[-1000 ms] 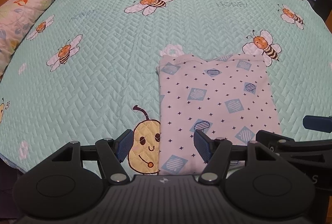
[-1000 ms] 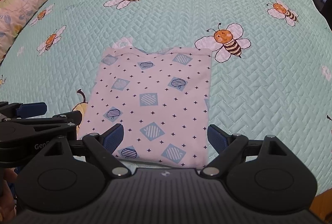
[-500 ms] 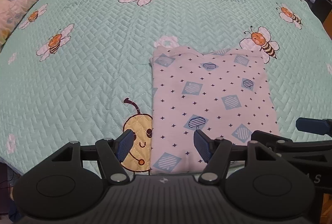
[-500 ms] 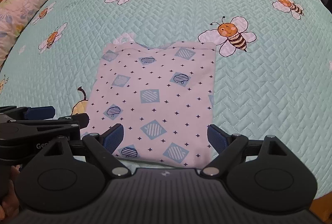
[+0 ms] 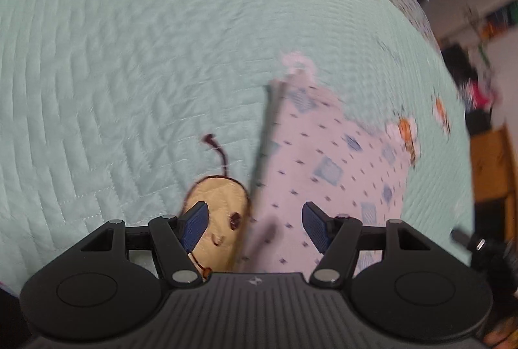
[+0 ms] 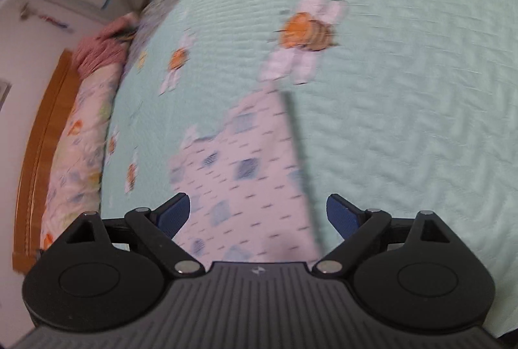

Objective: Fold clothes

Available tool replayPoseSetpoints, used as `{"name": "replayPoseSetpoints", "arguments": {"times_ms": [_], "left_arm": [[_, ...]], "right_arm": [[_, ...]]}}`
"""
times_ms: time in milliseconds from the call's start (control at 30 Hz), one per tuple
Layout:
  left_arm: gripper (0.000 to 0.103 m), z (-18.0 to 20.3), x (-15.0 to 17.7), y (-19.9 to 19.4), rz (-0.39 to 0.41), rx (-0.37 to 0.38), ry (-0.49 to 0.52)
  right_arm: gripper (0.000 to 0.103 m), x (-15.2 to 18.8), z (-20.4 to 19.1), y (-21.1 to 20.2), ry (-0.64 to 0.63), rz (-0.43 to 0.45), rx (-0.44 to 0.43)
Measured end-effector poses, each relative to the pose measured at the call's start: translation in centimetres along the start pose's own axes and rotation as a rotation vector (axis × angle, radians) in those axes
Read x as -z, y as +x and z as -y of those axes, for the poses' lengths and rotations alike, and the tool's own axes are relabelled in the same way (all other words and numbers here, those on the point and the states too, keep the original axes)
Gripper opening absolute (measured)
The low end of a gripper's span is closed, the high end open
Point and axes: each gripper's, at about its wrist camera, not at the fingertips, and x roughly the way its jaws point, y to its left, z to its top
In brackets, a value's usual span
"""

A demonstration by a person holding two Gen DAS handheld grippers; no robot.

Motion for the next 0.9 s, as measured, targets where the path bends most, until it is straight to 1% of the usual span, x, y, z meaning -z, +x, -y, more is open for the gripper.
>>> {"name": "replayPoseSetpoints", "arguments": {"times_ms": [67,100,167,300,400,433,533,600,633,833,900], "left_arm": [[0.067,-0.8,-0.2,0.5,-0.006,0.031,-0.044],[0.067,-0.9,-0.2,0.7,-0.006,0.046,-0.056],[0.067,-1.0,-0.4,0.9,-0.003,0.076,-0.061],[0.067,-1.7,-1.0,1.9,-0.007,0.146,-0.079],[0.068,-2.8,-1.6,2.4,-0.011,0.225,-0.109],[0.068,-3.2,-1.8,2.5,-0.012,0.251,-0.118],[0.069,-3.6,-2.5,3.7,-0.037,0.306,-0.118],[0.072,-3.5,-3.0,4.5,-0.056,0.35,-0.116],[0.074,-3.4,-3.2,4.9,-0.068,0.373,-0.114],[0.074,-2.5,-4.5,7.3,-0.138,0.462,-0.098],[0.074,-2.1,-4.9,8.0,-0.16,0.493,-0.094]], "right_arm": [[0.092,0.0,1.0,0.5,0.013,-0.004,-0.011],[0.092,0.0,1.2,1.0,0.025,-0.019,-0.033],[0.092,0.2,1.5,2.0,0.03,-0.04,-0.069],[0.092,0.0,2.1,3.7,0.028,-0.067,-0.109],[0.093,-0.4,2.9,4.7,0.046,-0.085,-0.144],[0.095,-0.6,3.0,4.9,0.049,-0.09,-0.164],[0.101,-1.1,2.9,5.8,0.048,-0.128,-0.202],[0.103,-1.6,2.7,6.6,0.045,-0.16,-0.221],[0.103,-1.8,2.6,7.0,0.044,-0.175,-0.232],[0.103,-3.4,1.8,9.3,0.047,-0.262,-0.296],[0.103,-3.8,1.4,10.0,0.048,-0.281,-0.305]]}}
